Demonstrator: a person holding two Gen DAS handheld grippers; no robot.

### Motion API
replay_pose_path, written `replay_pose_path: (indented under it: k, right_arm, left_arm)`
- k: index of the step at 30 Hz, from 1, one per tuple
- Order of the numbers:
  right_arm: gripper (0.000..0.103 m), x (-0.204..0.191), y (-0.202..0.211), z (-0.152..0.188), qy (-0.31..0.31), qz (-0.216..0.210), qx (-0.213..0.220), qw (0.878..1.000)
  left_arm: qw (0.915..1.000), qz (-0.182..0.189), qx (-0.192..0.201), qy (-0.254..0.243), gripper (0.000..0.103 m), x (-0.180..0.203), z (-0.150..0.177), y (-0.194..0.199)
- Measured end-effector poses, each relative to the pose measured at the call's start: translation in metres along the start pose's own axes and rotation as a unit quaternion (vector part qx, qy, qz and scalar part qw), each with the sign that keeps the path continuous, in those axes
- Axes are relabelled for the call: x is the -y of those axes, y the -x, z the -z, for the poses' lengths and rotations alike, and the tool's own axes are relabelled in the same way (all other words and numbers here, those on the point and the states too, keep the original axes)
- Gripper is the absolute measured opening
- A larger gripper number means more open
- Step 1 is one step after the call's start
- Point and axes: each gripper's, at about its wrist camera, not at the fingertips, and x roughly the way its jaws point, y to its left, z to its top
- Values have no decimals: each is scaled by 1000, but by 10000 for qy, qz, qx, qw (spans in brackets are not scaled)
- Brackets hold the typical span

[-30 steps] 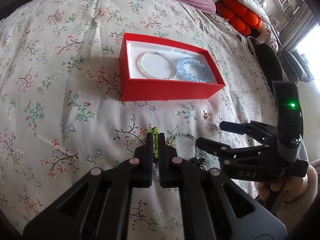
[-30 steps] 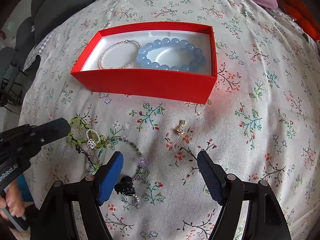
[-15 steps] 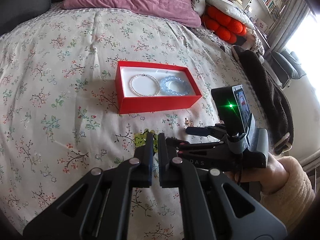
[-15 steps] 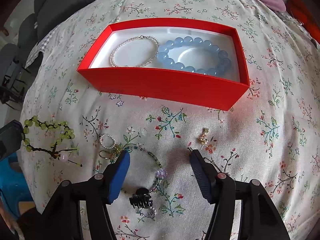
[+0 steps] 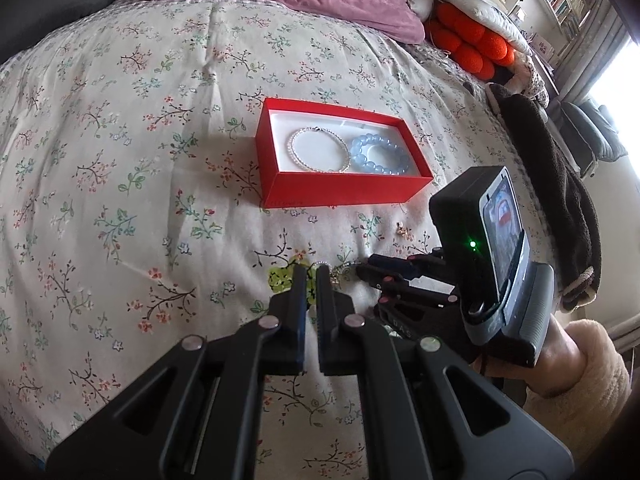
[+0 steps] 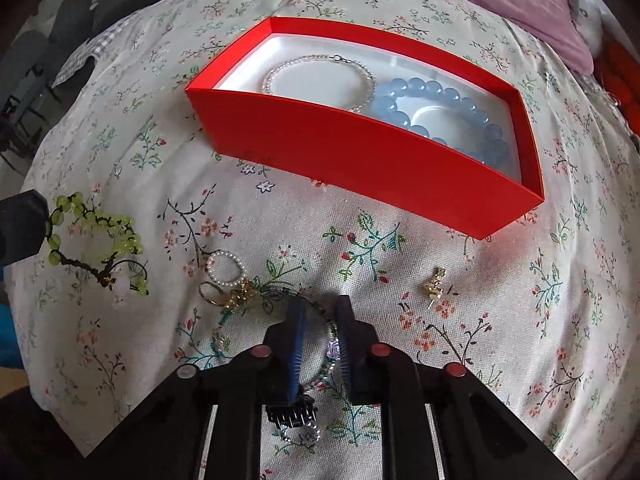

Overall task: Organize jewelry
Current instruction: 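Grasp the green beaded bracelet with the left gripper while the right grasps the green-silver strand, then lift both held bracelets and carry them over the red box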

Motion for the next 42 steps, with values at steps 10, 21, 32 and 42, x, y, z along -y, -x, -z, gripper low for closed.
replay_pose_path:
  k: [10,21,32,42]
  right_arm:
    - [4,4,26,-3,-192,-367,292,9987]
    - [4,37,76,12,-261,-475,644,9965]
    - [28,64,29,24,-1074,-799,-424,9901]
    - [8,45,19,26,-973,-691,-312,9924]
  left_arm:
    - [9998,-155,-32,94,5,-3,-1,-4]
    - [9998,-173,62,73,5,5,-5,0]
    - [9994,-262,-210,-31,5,13,2,-18]
    - [9990,-331,-300,-52,5,12,6,-23]
